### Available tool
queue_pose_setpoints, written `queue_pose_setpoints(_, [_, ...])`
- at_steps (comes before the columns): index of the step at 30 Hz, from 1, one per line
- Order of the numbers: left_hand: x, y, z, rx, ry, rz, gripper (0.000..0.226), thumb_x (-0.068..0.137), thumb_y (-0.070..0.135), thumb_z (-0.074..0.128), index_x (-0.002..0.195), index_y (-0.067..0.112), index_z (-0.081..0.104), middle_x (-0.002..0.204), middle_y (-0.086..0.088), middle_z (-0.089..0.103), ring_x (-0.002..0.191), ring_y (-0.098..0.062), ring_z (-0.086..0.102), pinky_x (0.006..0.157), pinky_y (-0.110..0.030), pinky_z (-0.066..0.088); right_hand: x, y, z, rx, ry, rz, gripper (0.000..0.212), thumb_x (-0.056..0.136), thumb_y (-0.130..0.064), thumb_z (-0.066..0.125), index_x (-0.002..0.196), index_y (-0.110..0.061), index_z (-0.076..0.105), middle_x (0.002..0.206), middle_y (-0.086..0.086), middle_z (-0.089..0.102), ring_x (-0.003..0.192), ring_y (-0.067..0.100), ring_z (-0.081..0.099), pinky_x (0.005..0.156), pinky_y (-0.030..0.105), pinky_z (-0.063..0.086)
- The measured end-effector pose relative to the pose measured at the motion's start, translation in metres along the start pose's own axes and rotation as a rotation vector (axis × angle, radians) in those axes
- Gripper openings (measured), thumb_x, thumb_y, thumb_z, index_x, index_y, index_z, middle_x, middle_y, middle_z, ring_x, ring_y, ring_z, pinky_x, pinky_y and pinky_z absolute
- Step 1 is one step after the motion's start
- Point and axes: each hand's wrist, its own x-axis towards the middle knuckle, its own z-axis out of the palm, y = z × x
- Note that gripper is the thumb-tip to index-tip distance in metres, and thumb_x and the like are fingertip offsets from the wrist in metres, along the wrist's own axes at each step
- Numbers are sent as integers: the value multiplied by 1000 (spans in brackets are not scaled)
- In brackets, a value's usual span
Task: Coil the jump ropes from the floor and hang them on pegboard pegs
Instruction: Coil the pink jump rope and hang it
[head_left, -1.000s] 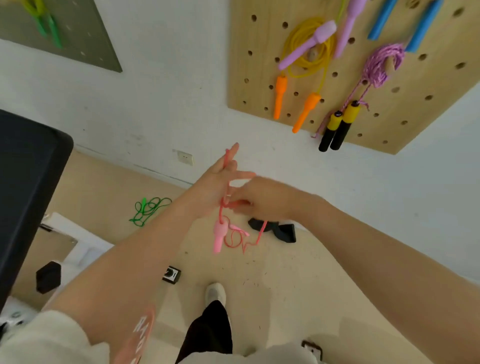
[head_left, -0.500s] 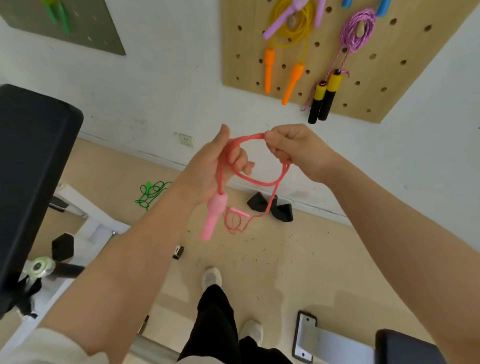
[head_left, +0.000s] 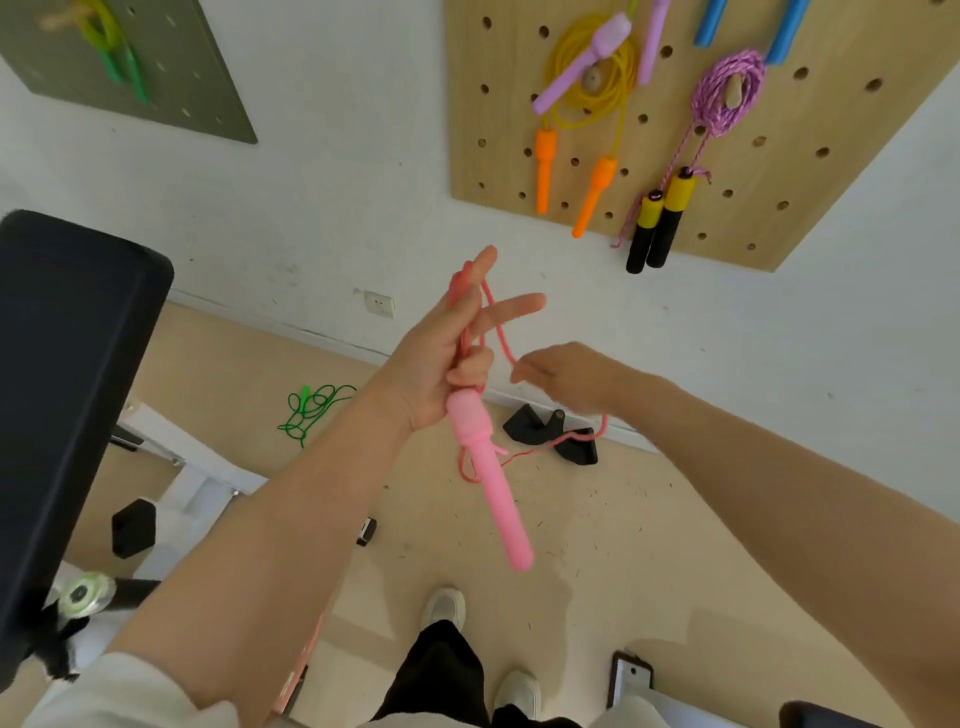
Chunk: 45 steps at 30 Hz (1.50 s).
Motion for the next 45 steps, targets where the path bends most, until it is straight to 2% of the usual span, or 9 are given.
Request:
queue_pose_setpoints(3, [22, 1, -10, 153, 135, -16, 41, 100, 33, 32, 139, 45, 25, 123, 0, 64, 52, -13, 65, 42, -16, 48, 10, -32, 5, -282, -155, -144, 29, 99, -30, 34, 114, -14, 52, 93, 8, 58, 85, 23, 53, 76, 31, 42])
queue_pose_setpoints(10, [47, 24, -79, 252, 454, 50, 47, 102, 30, 30, 144, 42, 14, 145, -4, 42, 70, -22, 72, 79, -44, 54, 8, -17, -36, 170, -458, -97, 46, 88, -25, 61, 131, -33, 48, 64, 1, 56, 54, 14, 50, 53, 18, 43])
queue_pose_setpoints(13, [50, 18, -68, 489, 349, -62, 47, 100, 27, 38, 144, 37, 25, 139, -2, 48, 56, -9, 68, 62, -35, 54, 24, -23, -42, 174, -154, -285, 26, 91, -21, 56, 116, -25, 64, 75, 10, 61, 59, 9, 47, 57, 15, 44])
queue_pose_setpoints(16, [45, 13, -44, 477, 155, -212, 42, 97, 48, 31, 122, 22, 54, 75, -10, 71, 28, -10, 37, 46, -26, 40, 43, -25, -53, 254, 392, -371, 20, 85, -23, 66, 84, -3, 66, 72, 7, 59, 57, -1, 46, 56, 9, 36])
queue_pose_setpoints(19, [44, 15, -35, 316, 19, -321, 77, 81, 70, 23, 87, -1, 51, 35, -2, 39, 26, -8, 20, 38, -16, 26, 51, -20, -60, 341, 542, -339, 23, 78, -22, 73, 90, -14, 55, 91, -4, 54, 68, 1, 49, 64, 9, 40])
queue_pose_setpoints(25, [46, 33, -29, 164, -24, -234, 46, 87, 51, 37, 59, 16, 44, 39, 7, 26, 23, -2, 18, 31, -13, 23, 45, -6, -48, 839, 84, -221, 47, 96, -43, 38, 89, -6, 65, 79, 0, 63, 77, 14, 54, 73, 23, 41])
queue_pose_setpoints(36, [28, 22, -2, -199, -96, 43, 39, 93, 36, 35, 64, 19, 56, 51, 9, 41, 33, 0, 27, 31, -11, 26, 33, -1, -36, 1008, 154, -264, 21, 97, -13, 46, 78, -14, 56, 69, 2, 53, 60, 12, 50, 60, 22, 41])
queue_pose_setpoints(40, [19, 30, -8, -259, -6, 197, 33, 91, 29, 34, 105, 12, 58, 57, 10, 57, 31, -4, 11, 28, -9, 18, 27, 14, -9, 778, -6, -160, 38, 101, -32, 30, 84, -14, 60, 62, 4, 51, 56, 14, 48, 68, 25, 45])
queue_pose_setpoints(45, [12, 31, -40, -188, 339, 271, 19, 100, 28, 35, 108, 27, 52, 109, 5, 70, 39, 2, 49, 37, -6, 36, 9, 39, 18, 348, -88, 24, 27, 101, -27, 30, 107, -25, 56, 67, -2, 47, 59, 13, 42, 63, 22, 38])
